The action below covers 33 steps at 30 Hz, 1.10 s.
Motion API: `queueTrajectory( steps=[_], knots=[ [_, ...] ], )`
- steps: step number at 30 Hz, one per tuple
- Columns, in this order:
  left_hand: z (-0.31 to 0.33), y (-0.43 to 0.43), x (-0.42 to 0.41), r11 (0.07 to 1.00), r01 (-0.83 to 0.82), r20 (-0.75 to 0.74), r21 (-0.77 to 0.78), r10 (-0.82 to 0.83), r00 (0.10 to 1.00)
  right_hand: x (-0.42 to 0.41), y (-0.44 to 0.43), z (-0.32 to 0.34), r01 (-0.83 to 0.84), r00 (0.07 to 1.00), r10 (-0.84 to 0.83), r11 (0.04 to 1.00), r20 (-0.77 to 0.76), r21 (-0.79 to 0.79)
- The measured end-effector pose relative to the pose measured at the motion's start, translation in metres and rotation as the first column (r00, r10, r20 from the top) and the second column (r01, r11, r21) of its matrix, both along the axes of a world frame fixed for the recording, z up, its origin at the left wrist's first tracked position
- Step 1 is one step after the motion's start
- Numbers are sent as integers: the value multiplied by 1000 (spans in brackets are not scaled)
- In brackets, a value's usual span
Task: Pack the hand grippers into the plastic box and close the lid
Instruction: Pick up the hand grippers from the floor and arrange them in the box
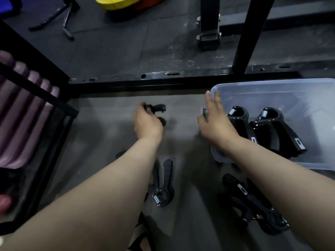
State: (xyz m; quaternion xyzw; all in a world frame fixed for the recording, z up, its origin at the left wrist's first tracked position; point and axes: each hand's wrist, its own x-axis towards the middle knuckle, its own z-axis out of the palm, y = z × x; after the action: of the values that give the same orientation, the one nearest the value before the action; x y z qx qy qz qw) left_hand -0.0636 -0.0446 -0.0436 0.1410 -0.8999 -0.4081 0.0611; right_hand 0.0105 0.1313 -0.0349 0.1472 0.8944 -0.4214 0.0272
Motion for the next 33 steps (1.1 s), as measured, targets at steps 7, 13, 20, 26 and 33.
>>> queueTrajectory(
  steps=[7, 13, 20, 26, 33],
  knots=[
    [70, 62, -9, 959, -20, -228, 283, 87, 970, 6, 12, 1, -40, 998, 32, 984, -48, -175],
    [86, 76, -8, 881, 12, -72, 473, 26, 997, 6, 39, 31, 296, 937, -346, 704, 52, -646],
    [84, 92, 24, 839, 284, 86, 464, -361, 928, 33, 90, 83, -133, 991, 130, 915, -35, -381],
    [74, 121, 28, 814, 222, 115, 537, -332, 936, 38, 101, 86, -291, 956, 276, 939, 104, 186],
    [33, 125, 58, 888, 454, 140, 75, -460, 877, 45, 120, 76, -216, 881, 45, 924, 471, 316]
  ],
)
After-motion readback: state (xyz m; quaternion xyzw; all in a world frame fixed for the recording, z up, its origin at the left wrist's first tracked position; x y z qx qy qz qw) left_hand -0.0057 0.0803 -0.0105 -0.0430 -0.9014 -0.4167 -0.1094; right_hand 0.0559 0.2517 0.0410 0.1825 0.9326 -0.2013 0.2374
